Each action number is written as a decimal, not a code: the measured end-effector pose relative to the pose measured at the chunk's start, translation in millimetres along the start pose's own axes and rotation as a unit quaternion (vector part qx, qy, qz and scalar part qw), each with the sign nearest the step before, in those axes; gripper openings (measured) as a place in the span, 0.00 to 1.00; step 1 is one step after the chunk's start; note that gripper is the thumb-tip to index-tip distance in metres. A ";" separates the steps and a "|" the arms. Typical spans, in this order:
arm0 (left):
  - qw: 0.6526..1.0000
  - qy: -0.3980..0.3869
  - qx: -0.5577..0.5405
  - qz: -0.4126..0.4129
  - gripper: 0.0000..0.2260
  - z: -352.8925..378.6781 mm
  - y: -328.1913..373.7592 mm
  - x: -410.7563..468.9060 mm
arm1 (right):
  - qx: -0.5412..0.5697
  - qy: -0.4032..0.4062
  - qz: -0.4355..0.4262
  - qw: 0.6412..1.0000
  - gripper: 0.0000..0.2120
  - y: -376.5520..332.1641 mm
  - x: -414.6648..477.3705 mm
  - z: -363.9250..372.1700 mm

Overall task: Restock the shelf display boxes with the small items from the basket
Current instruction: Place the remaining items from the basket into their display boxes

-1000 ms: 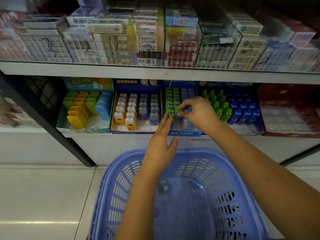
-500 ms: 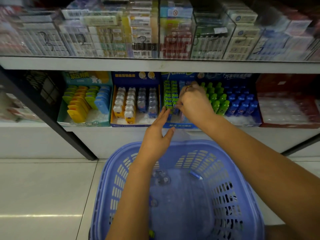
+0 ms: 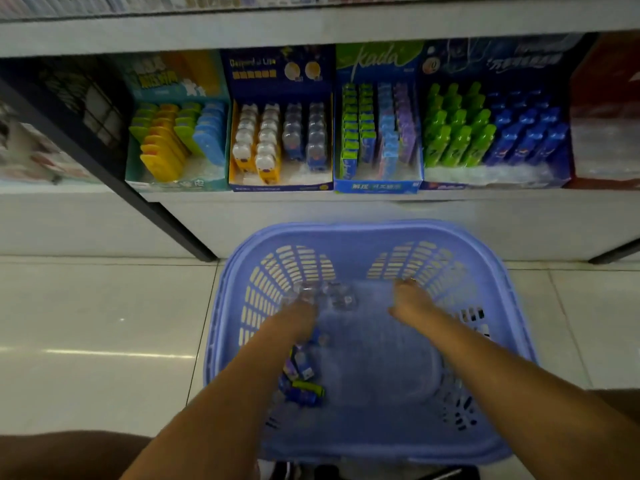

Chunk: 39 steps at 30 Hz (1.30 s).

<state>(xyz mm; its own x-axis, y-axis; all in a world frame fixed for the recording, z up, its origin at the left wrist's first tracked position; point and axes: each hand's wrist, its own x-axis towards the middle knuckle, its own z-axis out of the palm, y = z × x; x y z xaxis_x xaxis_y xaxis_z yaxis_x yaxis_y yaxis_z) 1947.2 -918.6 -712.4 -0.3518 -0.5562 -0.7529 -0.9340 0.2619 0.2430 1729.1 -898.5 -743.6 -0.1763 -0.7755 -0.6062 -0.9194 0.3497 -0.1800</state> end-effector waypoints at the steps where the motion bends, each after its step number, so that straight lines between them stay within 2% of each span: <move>1: 1.000 -0.006 0.016 -0.004 0.18 12.5 -7.9 3.8 | 0.010 0.003 0.021 1.000 0.21 5.3 5.5 10.3; 4: 0.999 0.018 0.038 -0.015 0.15 36.9 -26.8 16.1 | 0.022 0.000 0.041 0.999 0.26 20.8 22.3 34.2; 8: 0.994 0.047 0.094 0.003 0.15 45.3 -32.5 33.8 | -0.030 0.016 0.026 0.999 0.23 33.4 39.4 43.4; 13: 0.998 0.008 0.048 0.032 0.16 49.9 -31.9 52.1 | -0.041 -0.023 0.067 0.997 0.22 34.6 53.2 42.8; 16: 0.996 -0.001 0.057 0.069 0.21 57.9 -25.5 62.0 | 0.030 -0.025 0.108 0.993 0.17 32.6 55.7 39.4; 19: 0.996 -0.002 0.073 0.054 0.25 68.2 -23.3 67.0 | 0.118 -0.103 0.109 0.982 0.09 27.3 54.9 34.8; 20: 0.997 0.006 0.064 0.049 0.24 72.4 -23.8 69.1 | 0.179 -0.132 0.112 0.969 0.07 26.1 52.1 33.5; 23: 0.997 0.017 0.062 0.037 0.23 79.6 -20.8 72.4 | 0.390 -0.162 0.132 0.897 0.08 26.1 42.6 26.8; 25: 0.997 0.030 0.074 0.018 0.22 81.7 -17.3 74.0 | 0.472 -0.169 0.121 0.857 0.03 23.6 31.5 17.1; 29: 0.997 0.035 0.072 0.008 0.20 86.6 -10.9 76.8 | 0.552 -0.186 0.096 0.807 0.03 18.0 12.2 0.6; 33: 0.995 0.060 -0.074 -0.041 0.19 81.7 -1.7 72.8 | 0.580 -0.195 0.096 0.785 0.03 13.2 3.4 6.2; 36: 0.968 0.084 -0.213 -0.101 0.15 79.2 -0.8 70.1 | 0.549 -0.202 0.093 0.806 0.04 3.1 -1.7 26.3; 39: 0.937 0.114 -0.310 -0.112 0.13 83.2 -2.3 68.3 | 0.410 -0.145 0.021 0.900 0.11 -9.1 -1.3 52.0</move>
<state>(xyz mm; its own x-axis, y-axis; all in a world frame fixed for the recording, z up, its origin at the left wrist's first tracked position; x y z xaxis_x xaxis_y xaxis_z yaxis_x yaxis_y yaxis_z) 1930.4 -891.6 -815.3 -0.0802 -0.7150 -0.6945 -0.8180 -0.3509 0.4557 1756.1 -873.4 -781.5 0.0036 -0.6250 -0.7806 -0.3252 0.7374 -0.5920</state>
